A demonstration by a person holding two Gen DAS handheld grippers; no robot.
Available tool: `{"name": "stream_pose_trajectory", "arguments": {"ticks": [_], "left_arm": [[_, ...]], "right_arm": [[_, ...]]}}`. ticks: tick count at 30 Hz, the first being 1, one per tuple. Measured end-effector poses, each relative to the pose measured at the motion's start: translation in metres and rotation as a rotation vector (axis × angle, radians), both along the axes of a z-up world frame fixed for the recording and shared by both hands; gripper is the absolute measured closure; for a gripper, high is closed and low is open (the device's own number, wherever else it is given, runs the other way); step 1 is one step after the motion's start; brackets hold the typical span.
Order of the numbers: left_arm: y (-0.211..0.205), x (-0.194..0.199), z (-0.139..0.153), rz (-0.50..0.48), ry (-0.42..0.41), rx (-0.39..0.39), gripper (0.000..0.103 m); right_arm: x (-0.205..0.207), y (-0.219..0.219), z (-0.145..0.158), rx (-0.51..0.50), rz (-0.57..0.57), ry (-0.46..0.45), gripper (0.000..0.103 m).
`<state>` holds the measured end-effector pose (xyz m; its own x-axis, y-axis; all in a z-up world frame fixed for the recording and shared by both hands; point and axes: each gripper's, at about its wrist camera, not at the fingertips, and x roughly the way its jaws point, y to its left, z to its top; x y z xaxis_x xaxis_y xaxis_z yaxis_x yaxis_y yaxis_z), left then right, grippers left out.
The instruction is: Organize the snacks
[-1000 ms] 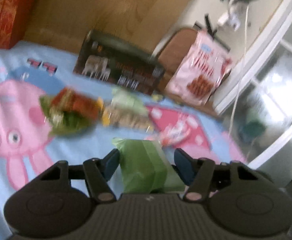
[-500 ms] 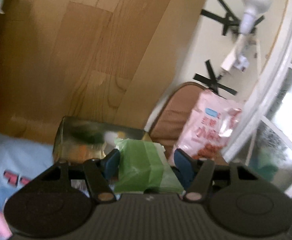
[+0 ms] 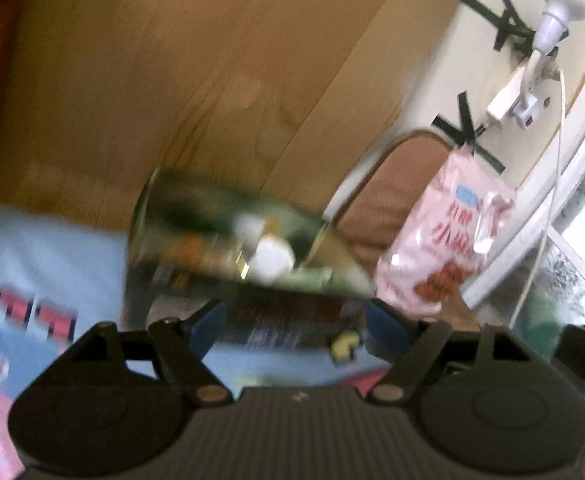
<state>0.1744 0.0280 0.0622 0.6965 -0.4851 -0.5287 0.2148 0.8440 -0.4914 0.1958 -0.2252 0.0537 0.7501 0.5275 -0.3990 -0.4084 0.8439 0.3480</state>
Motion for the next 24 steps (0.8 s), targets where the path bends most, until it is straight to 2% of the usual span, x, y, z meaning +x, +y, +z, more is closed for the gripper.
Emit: {"name": "stream_pose_trajectory", "arguments": {"ticks": [4,6,9,10,11,12,13,14,15,19,21,24], "left_arm": [[0.005,-0.01,-0.021,-0.043,0.081,-0.018,0.023],[0.001,-0.011,-0.027,-0.05,0.099,-0.008,0.023],[-0.007,-0.008,-0.034,-0.079,0.137,-0.029,0.023],[-0.011,-0.008,-0.038,-0.083,0.149,-0.025,0.027],[-0.016,-0.007,-0.042,-0.086,0.165,-0.011,0.038],[-0.021,-0.006,-0.045,-0.077,0.177,0.009,0.04],[-0.023,-0.01,-0.045,-0.052,0.169,0.039,0.048],[-0.022,-0.013,-0.044,-0.045,0.164,0.049,0.052],[-0.022,-0.016,-0.043,-0.041,0.163,0.046,0.053],[-0.008,-0.043,-0.028,-0.044,0.132,-0.005,0.054],[-0.005,-0.062,-0.022,-0.044,0.103,0.009,0.054],[-0.005,-0.091,-0.023,-0.052,0.085,0.052,0.052]], "right_arm": [[-0.02,-0.003,-0.02,0.075,0.085,0.147,0.066],[-0.031,0.001,-0.024,0.089,0.129,0.179,0.048],[-0.04,0.023,-0.021,0.004,0.189,0.149,0.039],[-0.04,0.031,-0.02,-0.037,0.205,0.139,0.039],[-0.044,0.039,-0.021,-0.073,0.221,0.135,0.039],[-0.048,0.047,-0.023,-0.097,0.229,0.13,0.041],[-0.051,0.051,-0.026,-0.113,0.228,0.127,0.044],[-0.054,0.059,-0.027,-0.144,0.21,0.12,0.064],[-0.058,0.06,-0.027,-0.176,0.184,0.1,0.071],[-0.083,0.063,-0.011,-0.156,0.194,0.021,0.078],[-0.102,0.066,-0.005,-0.159,0.205,-0.024,0.078],[-0.123,0.074,0.0,-0.146,0.249,-0.046,0.078]]}}
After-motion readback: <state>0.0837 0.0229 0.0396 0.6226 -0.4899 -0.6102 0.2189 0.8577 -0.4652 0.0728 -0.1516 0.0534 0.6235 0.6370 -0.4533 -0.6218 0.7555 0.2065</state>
